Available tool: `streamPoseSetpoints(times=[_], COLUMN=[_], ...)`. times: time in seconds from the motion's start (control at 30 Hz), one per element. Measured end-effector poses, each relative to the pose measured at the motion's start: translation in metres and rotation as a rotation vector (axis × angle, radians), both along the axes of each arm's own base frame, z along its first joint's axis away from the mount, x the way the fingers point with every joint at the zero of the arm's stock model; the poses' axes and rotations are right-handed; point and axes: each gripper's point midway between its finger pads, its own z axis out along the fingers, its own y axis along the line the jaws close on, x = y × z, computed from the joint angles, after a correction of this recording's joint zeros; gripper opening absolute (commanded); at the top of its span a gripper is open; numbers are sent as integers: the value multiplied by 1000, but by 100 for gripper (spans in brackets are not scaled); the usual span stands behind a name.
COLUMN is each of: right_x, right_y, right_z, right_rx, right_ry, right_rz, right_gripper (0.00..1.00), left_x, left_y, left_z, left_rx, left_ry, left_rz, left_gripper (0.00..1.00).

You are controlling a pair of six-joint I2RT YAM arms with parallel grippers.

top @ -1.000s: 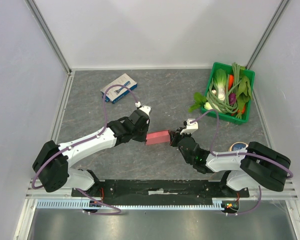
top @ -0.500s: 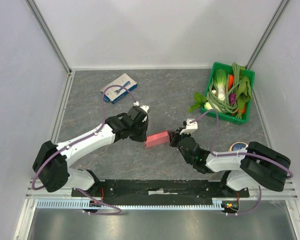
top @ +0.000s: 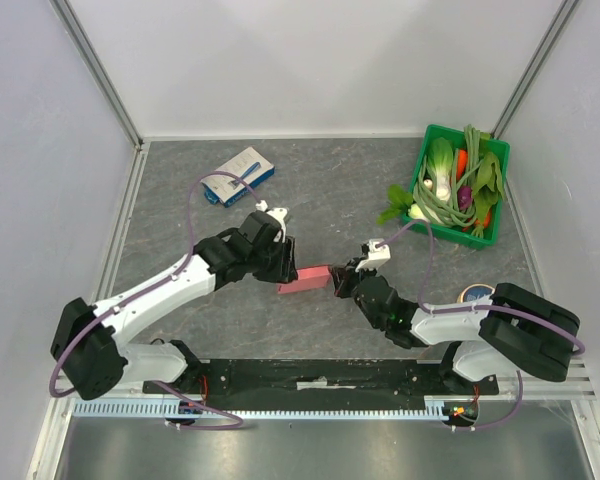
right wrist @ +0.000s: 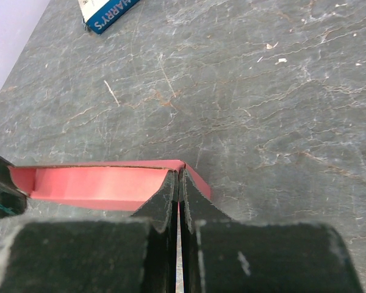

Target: Fold the paper box

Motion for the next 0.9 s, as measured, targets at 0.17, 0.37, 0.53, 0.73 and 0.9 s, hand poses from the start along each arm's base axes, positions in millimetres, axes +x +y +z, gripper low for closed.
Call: streamPoseSetpoints(times=[0.17, 0.37, 0.53, 0.73, 0.9], right_x=[-6, -8, -7, -14, -18], right_y=[7, 11, 13, 18, 22], right_z=[-3, -3, -1, 2, 2], right_rx=[14, 21, 10, -34, -59], right_ry=[19, 26, 30, 37, 36], right_rz=[36, 52, 60, 84, 98], right_gripper=[0, 0, 0, 0, 0], left_x=[2, 5, 6, 9, 10], left_y=[5, 9, 17, 25, 33], left_z=[18, 19, 10, 1, -6], left_rx=[-28, -7, 26, 62, 117], left_ry=[-63, -89, -108, -119, -139], left_rz=[18, 37, 50, 77, 92], left_gripper=[51, 45, 32, 26, 33])
